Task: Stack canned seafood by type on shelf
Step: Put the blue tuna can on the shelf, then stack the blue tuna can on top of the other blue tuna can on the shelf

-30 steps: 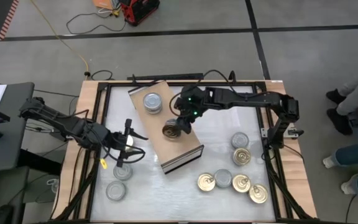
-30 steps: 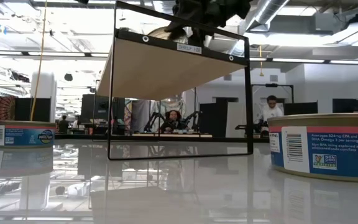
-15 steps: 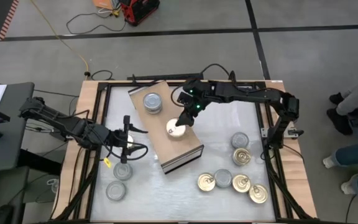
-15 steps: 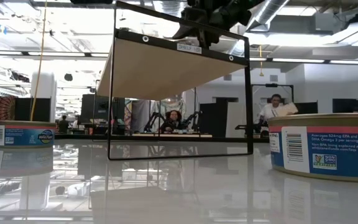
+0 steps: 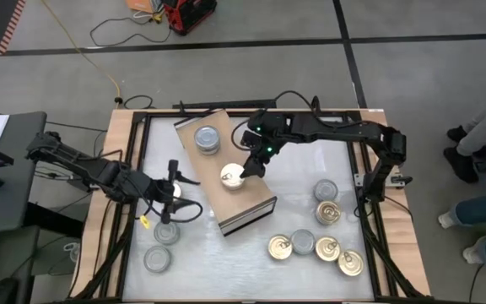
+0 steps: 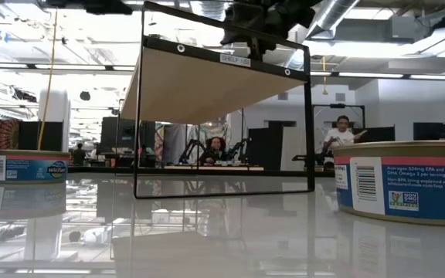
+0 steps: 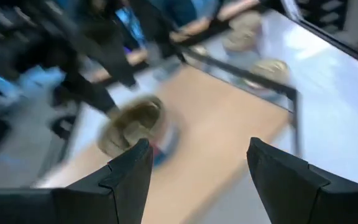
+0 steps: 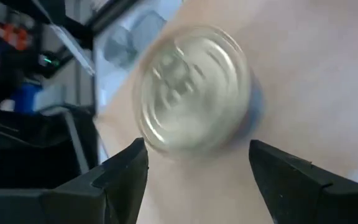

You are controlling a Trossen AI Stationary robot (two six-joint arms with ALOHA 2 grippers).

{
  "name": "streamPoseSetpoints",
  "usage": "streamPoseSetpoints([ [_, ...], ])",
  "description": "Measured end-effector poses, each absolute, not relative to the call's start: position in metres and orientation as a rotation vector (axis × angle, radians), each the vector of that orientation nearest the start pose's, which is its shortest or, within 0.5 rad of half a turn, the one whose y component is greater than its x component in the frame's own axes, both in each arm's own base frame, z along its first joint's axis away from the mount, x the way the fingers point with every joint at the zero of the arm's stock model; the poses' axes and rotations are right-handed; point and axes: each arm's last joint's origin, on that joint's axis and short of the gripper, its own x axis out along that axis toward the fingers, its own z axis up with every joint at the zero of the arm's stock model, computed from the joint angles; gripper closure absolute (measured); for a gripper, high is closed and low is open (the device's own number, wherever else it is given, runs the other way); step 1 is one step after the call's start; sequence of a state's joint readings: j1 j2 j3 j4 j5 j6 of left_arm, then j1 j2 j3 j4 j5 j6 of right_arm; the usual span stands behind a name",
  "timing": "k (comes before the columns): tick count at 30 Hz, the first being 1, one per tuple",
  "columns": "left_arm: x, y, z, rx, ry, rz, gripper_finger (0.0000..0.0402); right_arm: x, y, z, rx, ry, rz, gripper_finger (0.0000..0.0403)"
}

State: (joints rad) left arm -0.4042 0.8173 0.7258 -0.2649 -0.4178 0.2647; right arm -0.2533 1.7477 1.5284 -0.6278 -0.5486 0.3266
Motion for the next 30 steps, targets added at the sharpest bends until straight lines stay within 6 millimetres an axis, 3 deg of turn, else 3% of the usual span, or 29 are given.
streamPoseSetpoints([
  [4,0.162,-0.059,0.289,0.324,0.450,-0.023,0.0150,0.355,-0.076,0.317,0.528,0.824,0.043,0.0101],
  [12,0.147,-0.061,0.265,0.162,0.711,0.024,0.0150,0.335,-0.022,0.343,0.180,0.750,-0.111,0.0101],
  [21,0.152,-0.071,0.225,0.064,0.956,0.152,0.0150,0.318,0.033,0.340,-0.040,0.593,-0.296,0.0101],
  [30,0.164,-0.077,0.193,0.054,1.081,0.368,0.0162,0.317,0.047,0.320,-0.073,0.613,-0.271,0.0101],
])
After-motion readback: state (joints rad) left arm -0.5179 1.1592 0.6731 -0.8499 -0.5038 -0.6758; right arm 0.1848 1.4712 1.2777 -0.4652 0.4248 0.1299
